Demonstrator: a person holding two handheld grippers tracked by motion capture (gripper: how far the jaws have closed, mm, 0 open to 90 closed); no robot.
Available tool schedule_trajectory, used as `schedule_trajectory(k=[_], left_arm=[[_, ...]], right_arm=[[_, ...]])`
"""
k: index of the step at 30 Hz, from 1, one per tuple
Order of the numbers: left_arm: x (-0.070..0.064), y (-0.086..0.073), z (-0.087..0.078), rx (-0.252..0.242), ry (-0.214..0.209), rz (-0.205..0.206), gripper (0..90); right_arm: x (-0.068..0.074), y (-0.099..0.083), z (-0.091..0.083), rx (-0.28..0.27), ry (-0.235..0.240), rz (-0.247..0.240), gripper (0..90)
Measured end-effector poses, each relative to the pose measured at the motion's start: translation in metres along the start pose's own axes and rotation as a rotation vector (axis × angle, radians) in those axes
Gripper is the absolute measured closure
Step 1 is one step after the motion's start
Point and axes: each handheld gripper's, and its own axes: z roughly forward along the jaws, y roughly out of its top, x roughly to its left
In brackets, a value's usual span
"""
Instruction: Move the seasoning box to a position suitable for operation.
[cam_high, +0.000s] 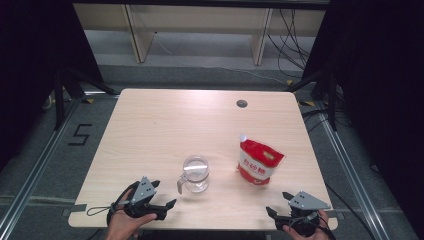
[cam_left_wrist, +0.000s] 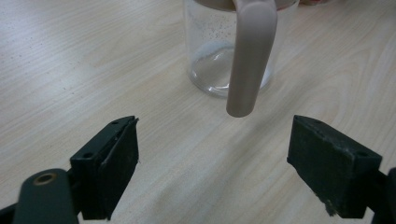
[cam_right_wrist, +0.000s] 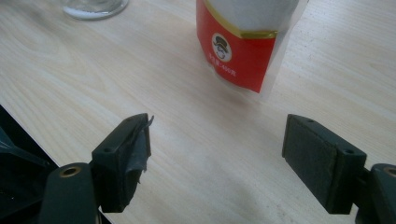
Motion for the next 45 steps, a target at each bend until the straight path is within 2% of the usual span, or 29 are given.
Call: schedule_trajectory(k=[1,3,5,7,9,10,11,12,13,17,18,19,21,23,27,28,30,32,33,34,35,36,37,38,39,40,41,43,45], left_arm=[[0.002,0.000,-0.002,0.031,0.012,0.033,15.5],[0.001,0.000,0.001,0.021,-0.020,0.005,15.5],[-0.001,-0.001,0.003,0.004,-0.025,-0.019,15.5],[0.000,-0.001,0.002,0.008,-0.019,-0.009,15.5],[0.002,0.001,0.001,0.009,-0.019,0.018,15.5],[0.000,0.000,0.001,0.011,-0.021,-0.001,15.5],[0.000,0.001,0.001,0.016,-0.010,0.005,15.6],[-0.001,0.001,0.002,0.004,-0.023,-0.008,15.6],[-0.001,0.001,0.002,0.003,-0.021,-0.008,15.8],[-0.001,0.002,0.001,-0.003,-0.012,0.004,16.1],[-0.002,0.003,0.000,-0.010,-0.013,0.003,16.6],[-0.002,0.003,0.000,-0.020,-0.004,0.007,17.3],[-0.004,0.005,0.000,-0.030,-0.014,0.014,17.3],[-0.005,0.005,0.000,-0.037,-0.013,0.020,18.2],[-0.007,0.007,0.002,-0.032,-0.013,0.033,20.0],[-0.009,0.008,0.003,-0.041,-0.012,0.018,20.9],[-0.010,0.011,0.005,-0.048,-0.021,0.028,22.7],[-0.009,0.014,0.006,-0.049,-0.013,0.071,25.3],[-0.013,0.015,0.008,-0.057,-0.010,0.042,26.4],[-0.014,0.016,0.009,-0.058,-0.018,0.049,28.5],[-0.014,0.018,0.010,-0.058,-0.008,0.077,30.8],[-0.016,0.018,0.012,-0.062,-0.007,0.066,36.1],[-0.017,0.020,0.013,-0.058,-0.003,0.087,36.1],[-0.018,0.024,0.017,-0.074,0.021,0.141,43.7],[-0.018,0.024,0.017,-0.074,0.021,0.141,46.8],[-0.017,0.026,0.017,-0.069,0.029,0.173,46.8],[-0.019,0.026,0.020,-0.089,0.035,0.144,50.2],[-0.017,0.027,0.021,-0.089,0.039,0.174,60.9],[-0.018,0.027,0.021,-0.092,0.027,0.156,66.8]], right_arm=[[0.001,0.000,0.000,0.012,0.009,0.018,24.3],[0.000,0.000,0.000,0.005,0.005,0.005,23.6],[-0.001,-0.001,0.000,0.004,0.004,-0.005,24.6],[-0.001,-0.001,0.001,0.003,-0.011,-0.022,24.6],[-0.001,0.000,0.001,-0.008,0.002,-0.016,23.5],[-0.001,0.000,0.001,-0.008,0.002,-0.016,23.5],[-0.001,0.000,0.000,-0.003,-0.006,-0.015,22.7],[-0.001,0.000,0.000,-0.005,-0.006,-0.012,21.9],[0.001,0.000,0.000,-0.005,-0.007,0.011,21.4],[-0.001,0.000,0.000,-0.014,-0.016,-0.007,21.1],[0.002,0.000,0.000,-0.004,-0.017,0.024,21.1],[-0.001,0.000,0.001,-0.011,-0.016,-0.007,21.2],[0.001,0.000,0.000,0.006,-0.004,0.017,21.5],[0.000,0.000,0.001,0.006,-0.003,-0.003,21.5],[0.000,0.000,0.001,-0.001,-0.005,-0.001,21.5],[-0.001,0.000,0.001,-0.005,-0.011,-0.006,21.3],[0.000,0.000,0.000,-0.005,-0.015,0.009,21.3],[0.000,0.000,0.000,-0.004,-0.006,0.018,21.2],[0.000,0.000,0.000,-0.006,-0.016,0.015,21.2],[0.000,0.000,0.000,0.000,-0.014,0.020,21.2],[0.000,0.000,0.000,-0.002,-0.020,0.013,21.2],[0.000,0.000,0.001,-0.007,-0.026,0.008,21.5],[0.000,0.000,0.001,-0.007,-0.026,0.008,21.5],[0.002,0.000,0.000,0.015,-0.014,0.048,21.9],[0.002,0.000,0.000,0.015,-0.014,0.048,21.9],[0.002,0.000,0.001,0.011,-0.012,0.040,21.9],[0.002,0.000,0.001,0.010,-0.011,0.036,22.0],[0.001,0.000,0.001,0.008,-0.012,0.014,22.4],[0.000,0.000,0.001,0.004,-0.014,0.003,22.9]])
